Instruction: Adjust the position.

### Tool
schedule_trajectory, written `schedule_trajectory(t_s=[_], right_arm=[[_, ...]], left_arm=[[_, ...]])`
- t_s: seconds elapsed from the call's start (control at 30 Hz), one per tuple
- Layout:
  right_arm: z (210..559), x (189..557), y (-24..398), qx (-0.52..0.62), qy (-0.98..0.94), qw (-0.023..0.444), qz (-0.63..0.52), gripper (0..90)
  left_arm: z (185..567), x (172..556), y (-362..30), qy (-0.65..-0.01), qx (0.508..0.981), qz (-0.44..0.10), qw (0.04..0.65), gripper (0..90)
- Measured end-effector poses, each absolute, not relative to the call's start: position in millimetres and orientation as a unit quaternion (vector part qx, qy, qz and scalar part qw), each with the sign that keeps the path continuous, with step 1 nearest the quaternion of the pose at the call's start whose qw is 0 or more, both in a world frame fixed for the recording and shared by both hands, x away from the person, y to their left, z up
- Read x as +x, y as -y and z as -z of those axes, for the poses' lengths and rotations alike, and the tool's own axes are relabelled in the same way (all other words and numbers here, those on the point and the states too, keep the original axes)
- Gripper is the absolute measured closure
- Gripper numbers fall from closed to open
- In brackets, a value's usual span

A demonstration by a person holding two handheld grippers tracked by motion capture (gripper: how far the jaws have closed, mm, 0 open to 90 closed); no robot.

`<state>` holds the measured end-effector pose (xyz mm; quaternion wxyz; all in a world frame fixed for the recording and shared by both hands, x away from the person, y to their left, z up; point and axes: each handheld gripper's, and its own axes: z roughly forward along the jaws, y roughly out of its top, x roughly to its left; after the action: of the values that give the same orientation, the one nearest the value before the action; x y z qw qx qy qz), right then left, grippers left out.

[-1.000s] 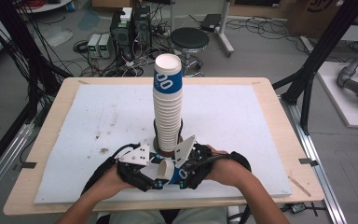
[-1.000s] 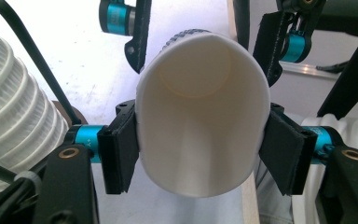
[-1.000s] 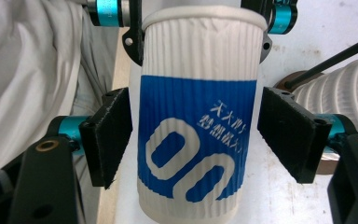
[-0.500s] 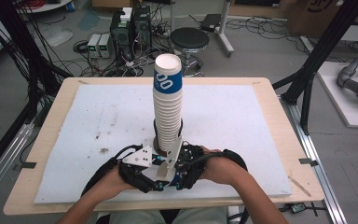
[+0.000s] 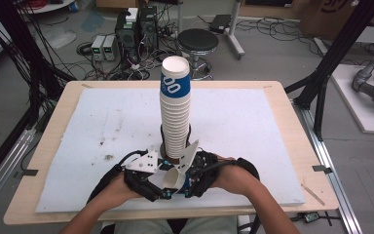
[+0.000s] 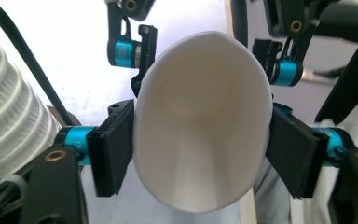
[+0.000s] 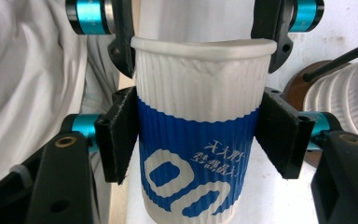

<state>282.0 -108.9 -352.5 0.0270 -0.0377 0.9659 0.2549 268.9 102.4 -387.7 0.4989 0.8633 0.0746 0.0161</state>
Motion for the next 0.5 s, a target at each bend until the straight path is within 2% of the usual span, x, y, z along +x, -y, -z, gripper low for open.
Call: schedule_trajectory(t_s=[0.17,0.5], right_arm=[[355.3,282.3,126.5,-0.017,-0.955,0.035,-0.294,34.0],[363.4,273.6,171.7,0.031,-0.909,0.058,-0.411,33.8]], left_arm=[[386.3,272.4,-111.2,-0.09,0.844,-0.019,0.528,20.8],[381.4,276.2,-129.0,-0.107,0.783,-0.049,0.611,18.9]])
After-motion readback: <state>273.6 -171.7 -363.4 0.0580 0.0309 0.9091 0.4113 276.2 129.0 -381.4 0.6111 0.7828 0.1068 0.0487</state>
